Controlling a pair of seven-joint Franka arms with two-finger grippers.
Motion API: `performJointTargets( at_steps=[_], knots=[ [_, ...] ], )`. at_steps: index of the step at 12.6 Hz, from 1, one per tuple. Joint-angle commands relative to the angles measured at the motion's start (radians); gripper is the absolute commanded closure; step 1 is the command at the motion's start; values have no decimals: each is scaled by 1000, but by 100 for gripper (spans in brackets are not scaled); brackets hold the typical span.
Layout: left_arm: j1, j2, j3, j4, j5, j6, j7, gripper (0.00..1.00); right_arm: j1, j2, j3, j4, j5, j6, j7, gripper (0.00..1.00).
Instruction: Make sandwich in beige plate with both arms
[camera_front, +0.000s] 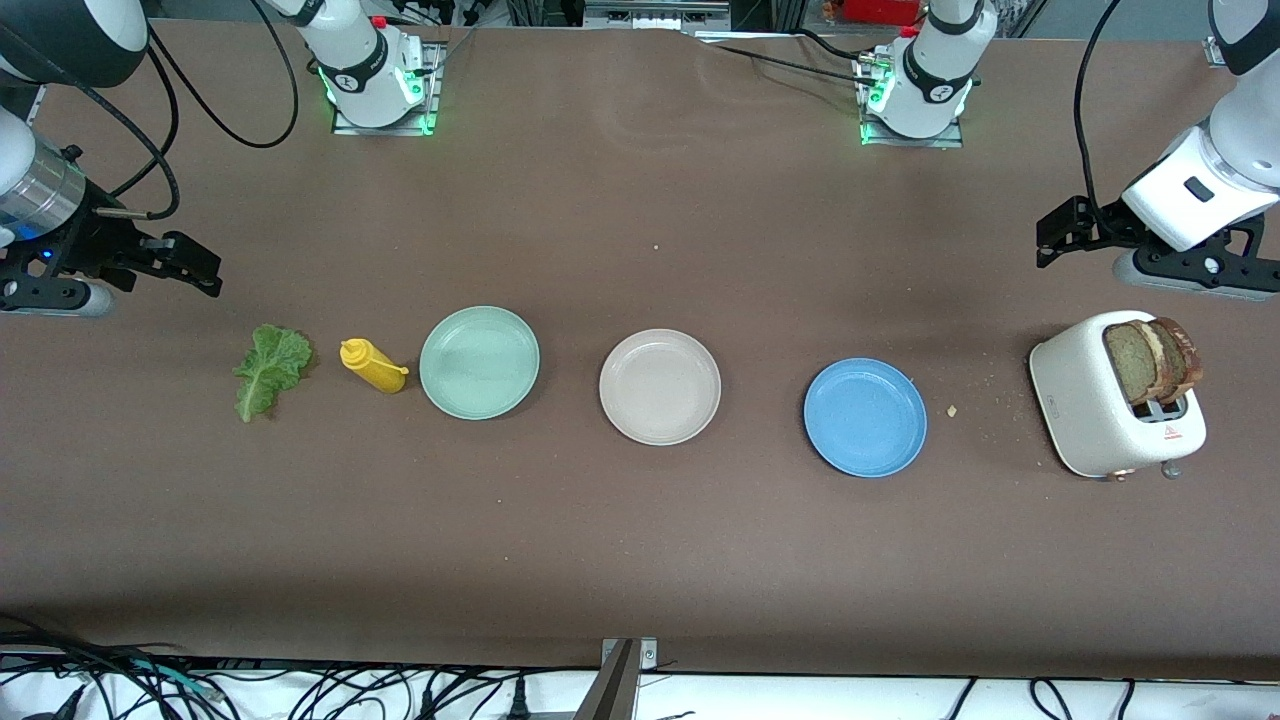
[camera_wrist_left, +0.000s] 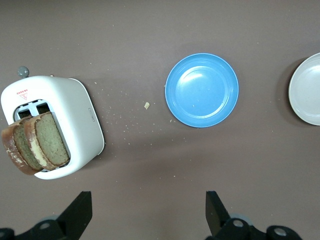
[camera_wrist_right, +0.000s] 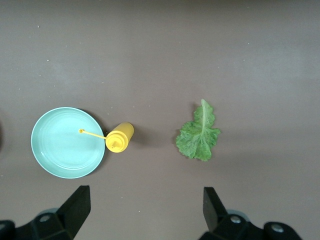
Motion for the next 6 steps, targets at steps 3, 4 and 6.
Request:
performJointTargets(
  at_steps=[3, 4, 6],
  knots=[
    [-2, -5, 6, -7, 6, -4, 10, 0, 8, -2, -1, -5, 43, 9, 12, 0],
    [-2, -5, 6, -5, 8, -4, 10, 0, 8, 0, -1, -4, 45, 9, 12, 0],
    [-2, 3, 6, -4, 8, -4, 9, 0, 6, -2, -1, -7, 45, 9, 12, 0]
  ],
)
